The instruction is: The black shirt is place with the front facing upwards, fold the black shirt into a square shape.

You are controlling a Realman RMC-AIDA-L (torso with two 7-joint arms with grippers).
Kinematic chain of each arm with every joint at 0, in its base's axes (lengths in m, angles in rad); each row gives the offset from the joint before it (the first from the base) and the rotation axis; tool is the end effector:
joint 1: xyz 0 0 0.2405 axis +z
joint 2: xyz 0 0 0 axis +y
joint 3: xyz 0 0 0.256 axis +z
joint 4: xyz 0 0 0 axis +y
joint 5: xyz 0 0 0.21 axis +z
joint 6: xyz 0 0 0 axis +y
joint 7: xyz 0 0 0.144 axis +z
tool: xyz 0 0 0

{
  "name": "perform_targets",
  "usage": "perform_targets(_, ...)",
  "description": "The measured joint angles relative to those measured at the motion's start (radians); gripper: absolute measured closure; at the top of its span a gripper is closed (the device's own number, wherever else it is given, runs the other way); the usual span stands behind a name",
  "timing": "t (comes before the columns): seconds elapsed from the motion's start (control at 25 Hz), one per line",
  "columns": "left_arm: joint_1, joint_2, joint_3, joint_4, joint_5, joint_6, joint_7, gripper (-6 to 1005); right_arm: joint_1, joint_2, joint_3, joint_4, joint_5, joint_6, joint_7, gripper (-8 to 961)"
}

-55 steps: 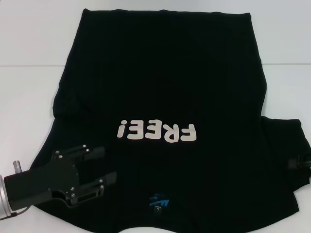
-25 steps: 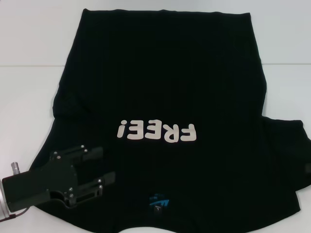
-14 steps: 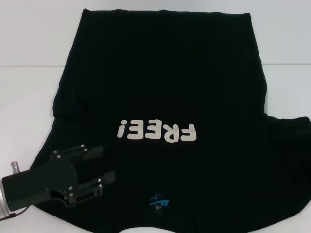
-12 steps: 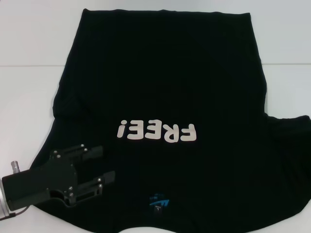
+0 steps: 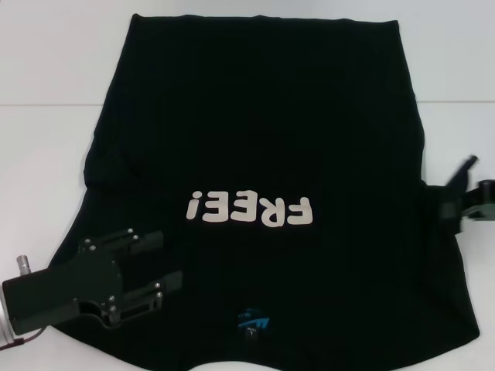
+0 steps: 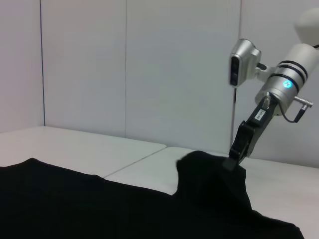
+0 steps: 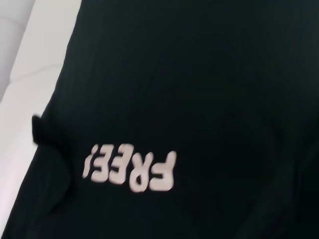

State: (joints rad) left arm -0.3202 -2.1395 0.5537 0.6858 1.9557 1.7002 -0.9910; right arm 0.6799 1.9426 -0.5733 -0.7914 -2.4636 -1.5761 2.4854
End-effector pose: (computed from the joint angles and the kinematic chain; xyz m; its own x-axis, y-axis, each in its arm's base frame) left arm -0.3008 0.2625 0.0031 0.8013 0.1103 0.5880 0.3516 -0.8820 -0.3138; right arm 0.2810 0.3736 0.0742 0.2037 -0.9306 -0.3041 -0.9786 -0.1846 -0.0909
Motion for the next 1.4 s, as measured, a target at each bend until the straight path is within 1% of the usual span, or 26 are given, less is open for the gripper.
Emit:
perform_targets(0.12,0.002,-0.001,0.0,0.0,0.0,0.0,0.0,358,0.019,0.017,-0.047,0.004,-0.004,0.011,0.008,880)
perform_targets(0.2,0.002,-0.001,0.0,0.0,0.0,0.0,0.0,358,0.03,0.023,-0.062,0.017,-0.003,0.021,0.012,875)
perform_targets(0.4,0.003,-0.002,0.0,0.0,0.0,-0.005,0.0,358,0.051,0.027,-0.06,0.067,0.015,0.038,-0.009,863)
perform_targets(0.52,0.003,-0.004,-0.002,0.0,0.0,-0.005,-0.001,358,0.049,0.027,-0.057,0.101,0.089,0.027,-0.077,856)
perform_targets(0.64,0.002,-0.007,-0.028,-0.004,0.0,-0.002,-0.015,358,0.023,0.022,-0.056,0.136,0.189,0.016,-0.162,849)
perform_targets(0.8,-0.003,-0.004,-0.076,-0.01,-0.005,0.004,-0.097,358,-0.029,0.017,-0.052,0.177,0.308,0.009,-0.306,657)
perform_targets(0.84,-0.004,-0.001,-0.087,-0.011,-0.01,0.005,-0.145,358,-0.05,0.018,-0.05,0.185,0.344,0.003,-0.368,609)
perform_targets(0.88,-0.005,0.001,-0.094,-0.011,-0.014,0.005,-0.178,358,-0.068,0.021,-0.049,0.19,0.368,-0.004,-0.431,539)
perform_targets(0.96,-0.007,0.016,-0.101,0.0,-0.021,0.006,-0.331,358,-0.11,0.034,-0.049,0.195,0.42,-0.029,-0.582,398)
perform_targets(1.0,-0.012,0.029,-0.101,0.005,-0.019,0.005,-0.431,358,-0.133,0.044,-0.049,0.195,0.444,-0.046,-0.667,348)
perform_targets(1.08,-0.025,0.066,-0.096,-0.001,-0.006,0.002,-0.619,358,-0.174,0.065,-0.049,0.195,0.479,-0.072,-0.827,247)
perform_targets(1.12,-0.031,0.087,-0.094,-0.011,0.002,0.002,-0.69,358,-0.191,0.075,-0.049,0.195,0.49,-0.081,-0.915,197)
perform_targets(1.16,-0.036,0.103,-0.092,-0.018,0.006,0.002,-0.747,358,-0.207,0.085,-0.049,0.195,0.496,-0.088,-0.989,147)
perform_targets(1.2,-0.039,0.123,-0.092,-0.027,0.01,0.001,-0.829,358,-0.22,0.096,-0.049,0.195,0.497,-0.089,-1.065,142)
perform_targets(1.24,-0.039,0.134,-0.093,-0.027,0.012,0.001,-0.89,358,-0.234,0.107,-0.048,0.195,0.498,-0.087,-1.136,137)
perform_targets(1.32,-0.036,0.157,-0.092,-0.014,0.026,0.0,-1.02,358,-0.252,0.122,-0.043,0.194,0.5,-0.075,-1.238,128)
perform_targets(1.4,-0.037,0.179,-0.091,0.009,0.08,-0.003,-1.144,357,-0.269,0.137,-0.033,0.195,0.501,-0.058,-1.326,118)
